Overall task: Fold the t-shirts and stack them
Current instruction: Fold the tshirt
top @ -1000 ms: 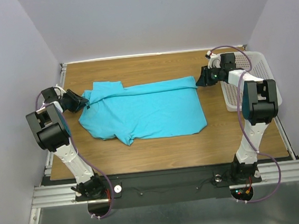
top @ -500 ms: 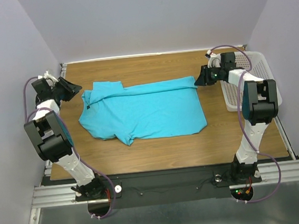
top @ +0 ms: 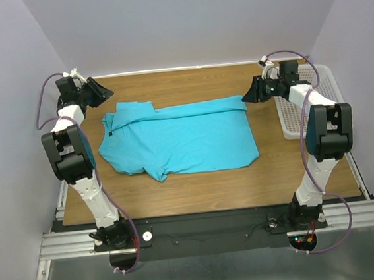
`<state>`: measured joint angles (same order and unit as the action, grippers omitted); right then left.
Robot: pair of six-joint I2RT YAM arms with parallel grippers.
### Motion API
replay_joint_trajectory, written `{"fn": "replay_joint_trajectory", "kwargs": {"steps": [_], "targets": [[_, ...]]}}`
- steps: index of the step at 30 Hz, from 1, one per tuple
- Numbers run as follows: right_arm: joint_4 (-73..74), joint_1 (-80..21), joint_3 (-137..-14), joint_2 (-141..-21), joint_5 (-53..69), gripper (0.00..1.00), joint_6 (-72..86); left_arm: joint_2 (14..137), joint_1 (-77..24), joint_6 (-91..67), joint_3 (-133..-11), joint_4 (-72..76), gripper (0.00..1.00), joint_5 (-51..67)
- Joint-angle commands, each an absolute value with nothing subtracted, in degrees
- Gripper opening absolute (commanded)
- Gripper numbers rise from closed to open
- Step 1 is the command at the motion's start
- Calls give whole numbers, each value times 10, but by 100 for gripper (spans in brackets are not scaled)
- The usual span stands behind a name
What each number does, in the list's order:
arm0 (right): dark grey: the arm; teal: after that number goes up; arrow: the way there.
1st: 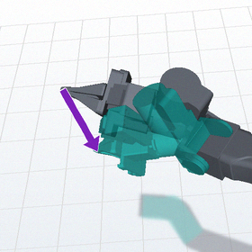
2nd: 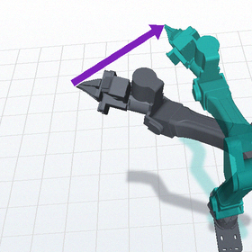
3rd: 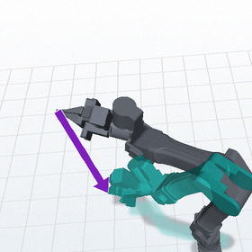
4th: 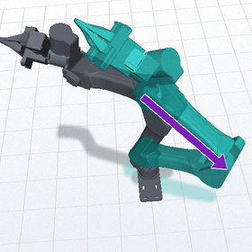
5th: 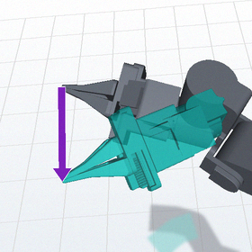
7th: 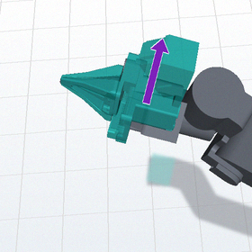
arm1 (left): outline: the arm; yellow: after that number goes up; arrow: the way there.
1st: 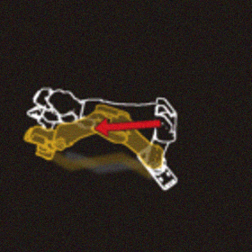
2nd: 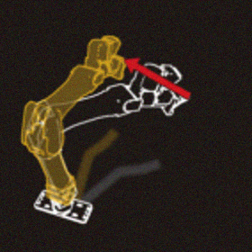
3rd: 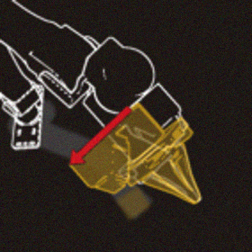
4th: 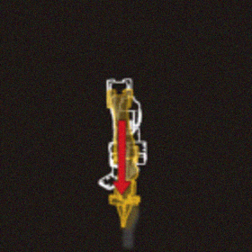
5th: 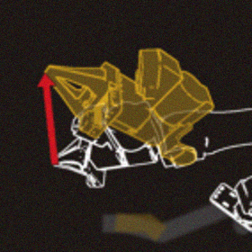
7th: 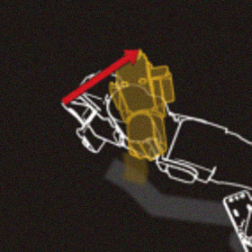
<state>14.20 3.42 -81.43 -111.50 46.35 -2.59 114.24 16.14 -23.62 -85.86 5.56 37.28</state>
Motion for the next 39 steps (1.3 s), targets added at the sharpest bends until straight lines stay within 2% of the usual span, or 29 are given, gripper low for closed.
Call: {"fn": "replay_joint_trajectory", "kwargs": {"steps": [1,4,14,27,33,37,38,39], "targets": [[138,38,-799,-1064,488,43,-26,1190,144,-208,-926,5,47,335],[138,38,-786,-1056,489,43,-28,1229,132,-198,-986,-19,47,299],[140,38,-759,-1044,490,44,-37,1306,117,-158,-1049,-65,47,227],[139,38,-745,-1035,488,45,-40,1357,97,-125,-1080,-125,46,244],[139,38,-739,-1027,488,45,-42,1347,87,-114,-1080,-131,36,276],[139,38,-738,-1023,489,45,-42,1322,85,-105,-1074,-131,19,285],[139,38,-737,-1021,489,45,-41,1314,86,-102,-1067,-124,7,289],[139,39,-736,-1020,489,45,-41,1304,86,-100,-1061,-117,0,291]]}}
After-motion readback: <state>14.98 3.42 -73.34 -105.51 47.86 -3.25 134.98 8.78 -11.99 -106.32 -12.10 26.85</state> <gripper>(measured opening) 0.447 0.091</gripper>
